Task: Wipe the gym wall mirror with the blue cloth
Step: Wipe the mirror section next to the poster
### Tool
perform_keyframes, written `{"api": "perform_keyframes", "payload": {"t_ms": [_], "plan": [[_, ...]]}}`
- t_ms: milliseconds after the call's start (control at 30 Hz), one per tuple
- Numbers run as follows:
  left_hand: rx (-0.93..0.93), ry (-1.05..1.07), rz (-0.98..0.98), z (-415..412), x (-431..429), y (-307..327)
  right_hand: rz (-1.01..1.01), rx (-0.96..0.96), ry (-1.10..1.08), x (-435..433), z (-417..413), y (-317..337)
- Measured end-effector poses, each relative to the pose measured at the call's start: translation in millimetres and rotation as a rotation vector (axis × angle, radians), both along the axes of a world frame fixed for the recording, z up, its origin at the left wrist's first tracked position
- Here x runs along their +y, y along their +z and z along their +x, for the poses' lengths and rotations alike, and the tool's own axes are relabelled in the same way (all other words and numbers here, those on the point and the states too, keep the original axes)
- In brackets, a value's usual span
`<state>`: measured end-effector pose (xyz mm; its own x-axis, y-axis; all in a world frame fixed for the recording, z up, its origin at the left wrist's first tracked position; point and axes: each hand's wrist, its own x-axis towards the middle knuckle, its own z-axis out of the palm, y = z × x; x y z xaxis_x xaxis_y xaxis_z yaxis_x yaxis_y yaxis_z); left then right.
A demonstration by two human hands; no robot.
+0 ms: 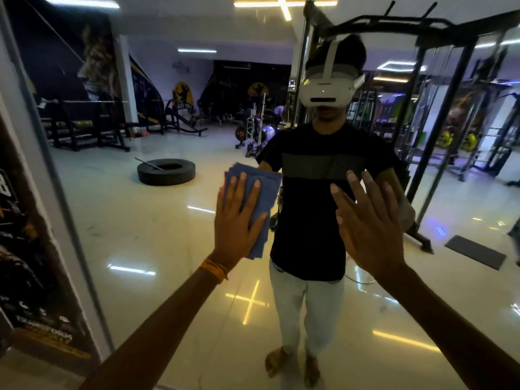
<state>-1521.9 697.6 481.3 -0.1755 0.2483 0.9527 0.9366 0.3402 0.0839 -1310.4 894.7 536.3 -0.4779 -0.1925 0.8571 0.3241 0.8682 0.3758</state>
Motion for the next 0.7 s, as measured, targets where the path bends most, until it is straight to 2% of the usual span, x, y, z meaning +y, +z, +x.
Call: {"api": "perform_keyframes", "payload": {"t_ms": [133,200,267,367,467,567,700], "plan": [[-0.205,0.066,0.34,-33,-21,90,-0.04,0.025,0.006,27,27,12],[-0.286,0.082,0.452,-24,-7,108,-0.005,0.011,0.03,36,34,14],[-0.244,0.098,0.382,3,18,88,-0.01,0.031,0.062,40,39,14],[-0.065,0.018,0.049,60,49,1,-0.034,0.038,0.085,42,43,10],[0.112,0.043,-0.236,84,58,-76,-0.01,-0.041,0.068,54,54,7],[0.129,0.018,-0.21,64,55,-46,0.034,-0.092,0.054,69,63,10],[-0.072,0.028,0.129,65,53,61,0.006,-0.101,0.064,76,70,8]]}}
